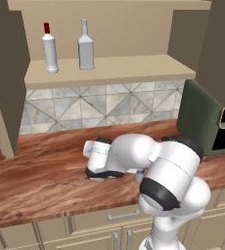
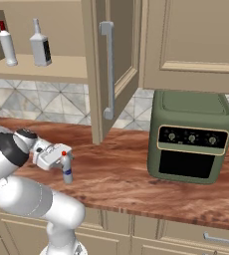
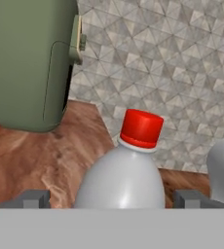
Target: Sort all alcoholic drinks to one cabinet, and non-alcoholic drinks to the other.
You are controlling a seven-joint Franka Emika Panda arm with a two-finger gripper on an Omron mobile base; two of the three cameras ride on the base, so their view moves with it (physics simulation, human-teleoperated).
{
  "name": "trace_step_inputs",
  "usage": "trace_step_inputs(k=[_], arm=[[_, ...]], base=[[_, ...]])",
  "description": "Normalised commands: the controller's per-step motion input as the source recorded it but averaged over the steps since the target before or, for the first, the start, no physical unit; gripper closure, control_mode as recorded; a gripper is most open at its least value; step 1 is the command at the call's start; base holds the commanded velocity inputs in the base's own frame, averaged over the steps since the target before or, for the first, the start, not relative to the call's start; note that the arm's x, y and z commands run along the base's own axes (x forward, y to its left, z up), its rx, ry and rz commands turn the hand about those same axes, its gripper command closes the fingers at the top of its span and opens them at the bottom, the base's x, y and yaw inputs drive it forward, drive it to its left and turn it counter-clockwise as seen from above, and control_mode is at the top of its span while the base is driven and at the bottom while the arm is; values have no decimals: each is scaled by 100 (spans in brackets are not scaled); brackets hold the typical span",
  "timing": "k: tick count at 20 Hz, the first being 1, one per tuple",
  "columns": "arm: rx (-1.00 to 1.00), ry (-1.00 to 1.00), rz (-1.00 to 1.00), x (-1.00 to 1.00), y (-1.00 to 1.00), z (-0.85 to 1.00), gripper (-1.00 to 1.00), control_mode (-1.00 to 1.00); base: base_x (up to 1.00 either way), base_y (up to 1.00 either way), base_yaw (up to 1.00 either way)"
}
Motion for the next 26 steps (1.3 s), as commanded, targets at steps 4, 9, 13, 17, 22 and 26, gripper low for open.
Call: trace_step_inputs(k=[4,9,13,17,22,26], arm=[[-2,0,0,-5,0,0,100,-100],[0,0,0,-16,0,17,100,-100],[0,-3,0,-38,0,55,100,-100],[0,-1,5,-47,0,80,100,-100],[2,0,14,-35,0,93,100,-100],[3,0,24,-44,0,91,100,-100]], base=[[0,0,0],[0,0,0],[0,0,0],[0,0,0],[0,0,0],[0,0,0]])
